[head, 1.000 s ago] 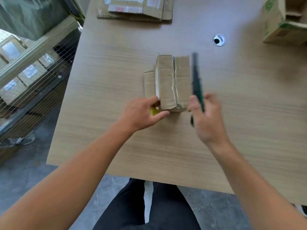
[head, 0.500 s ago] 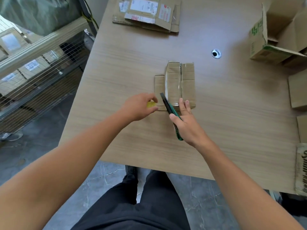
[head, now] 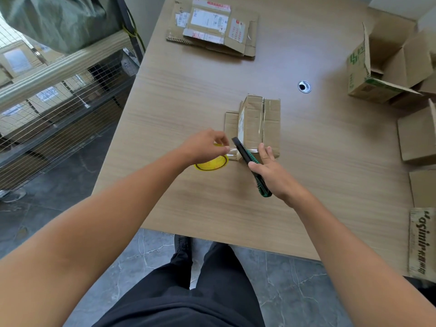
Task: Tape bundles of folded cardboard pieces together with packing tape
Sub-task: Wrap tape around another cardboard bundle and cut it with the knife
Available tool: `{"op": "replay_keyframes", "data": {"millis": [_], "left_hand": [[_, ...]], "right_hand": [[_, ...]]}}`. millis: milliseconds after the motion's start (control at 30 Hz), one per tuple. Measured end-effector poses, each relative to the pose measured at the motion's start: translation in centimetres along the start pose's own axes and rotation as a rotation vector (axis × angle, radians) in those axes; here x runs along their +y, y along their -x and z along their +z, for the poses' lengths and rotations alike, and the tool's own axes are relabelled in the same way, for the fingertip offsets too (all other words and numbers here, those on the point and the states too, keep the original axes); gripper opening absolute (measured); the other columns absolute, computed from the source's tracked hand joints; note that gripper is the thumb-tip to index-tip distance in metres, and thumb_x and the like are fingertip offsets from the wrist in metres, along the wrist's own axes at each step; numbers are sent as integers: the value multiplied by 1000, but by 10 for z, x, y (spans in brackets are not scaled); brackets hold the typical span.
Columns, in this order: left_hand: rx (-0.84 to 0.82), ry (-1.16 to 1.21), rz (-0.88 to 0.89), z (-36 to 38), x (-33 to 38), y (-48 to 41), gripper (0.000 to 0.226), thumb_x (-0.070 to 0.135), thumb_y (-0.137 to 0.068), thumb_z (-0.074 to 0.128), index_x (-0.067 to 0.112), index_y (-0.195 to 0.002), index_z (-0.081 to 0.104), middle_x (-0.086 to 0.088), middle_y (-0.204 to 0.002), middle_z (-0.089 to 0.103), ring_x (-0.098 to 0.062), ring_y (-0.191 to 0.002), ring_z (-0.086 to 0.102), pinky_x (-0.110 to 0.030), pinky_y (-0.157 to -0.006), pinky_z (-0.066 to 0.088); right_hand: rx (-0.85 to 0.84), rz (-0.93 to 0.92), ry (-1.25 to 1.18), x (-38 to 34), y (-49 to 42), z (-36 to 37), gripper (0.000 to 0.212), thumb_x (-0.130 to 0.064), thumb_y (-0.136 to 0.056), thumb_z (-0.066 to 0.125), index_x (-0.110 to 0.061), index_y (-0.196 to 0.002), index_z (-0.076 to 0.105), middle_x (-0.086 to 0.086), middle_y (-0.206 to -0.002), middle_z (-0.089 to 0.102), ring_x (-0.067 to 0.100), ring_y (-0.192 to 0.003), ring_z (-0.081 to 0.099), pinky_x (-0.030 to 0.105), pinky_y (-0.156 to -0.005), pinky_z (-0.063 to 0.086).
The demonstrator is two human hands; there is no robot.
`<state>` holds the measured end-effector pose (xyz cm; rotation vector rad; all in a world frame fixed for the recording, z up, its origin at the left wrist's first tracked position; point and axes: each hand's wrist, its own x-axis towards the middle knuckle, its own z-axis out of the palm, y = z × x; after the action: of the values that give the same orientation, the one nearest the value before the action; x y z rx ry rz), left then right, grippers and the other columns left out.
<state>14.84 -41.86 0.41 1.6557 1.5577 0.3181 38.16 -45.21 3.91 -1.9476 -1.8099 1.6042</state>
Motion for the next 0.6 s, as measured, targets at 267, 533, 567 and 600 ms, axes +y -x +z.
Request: {"op": "replay_keyframes", "data": {"millis": [267,533,567,600], "left_hand": [[-92,-81,5,-18,-36,6,17,56,-91,62,44,-103,64,11,-99,67,-16,-98,62,-32,-85,47],[75,-220,-19,-9,-9,-2,10,48,-93,60,38,-88,60,8,-103,53,-18,-93,55,-33,-77,43],[92,-234,10,-6,-6,0,11,47,-93,60,38,-89,61,8,-104,55,-18,-95,57,-34,-78,45],[111,-251,55,-3,-2,3,12,46,-94,59,36,-91,63,8,-106,57,-19,-96,59,-35,-79,47]], "right_hand": [[-37,25,-42,-6,-5,-3,79,-53,-102,48,-38,-162,-2,-15,-167,-19,8,-156,-4,30,-112,12],[20,29,261,-13,-4,9,64,-55,-101,48,-7,-144,55,-13,-167,-22,4,-154,-15,40,-123,13],[20,19,339,-14,-5,11,63,-55,-102,46,-3,-132,65,-13,-167,-22,3,-153,-19,43,-125,11],[17,15,420,-14,-6,14,64,-55,-103,43,0,-123,69,-12,-167,-22,5,-152,-22,49,-126,11]]}}
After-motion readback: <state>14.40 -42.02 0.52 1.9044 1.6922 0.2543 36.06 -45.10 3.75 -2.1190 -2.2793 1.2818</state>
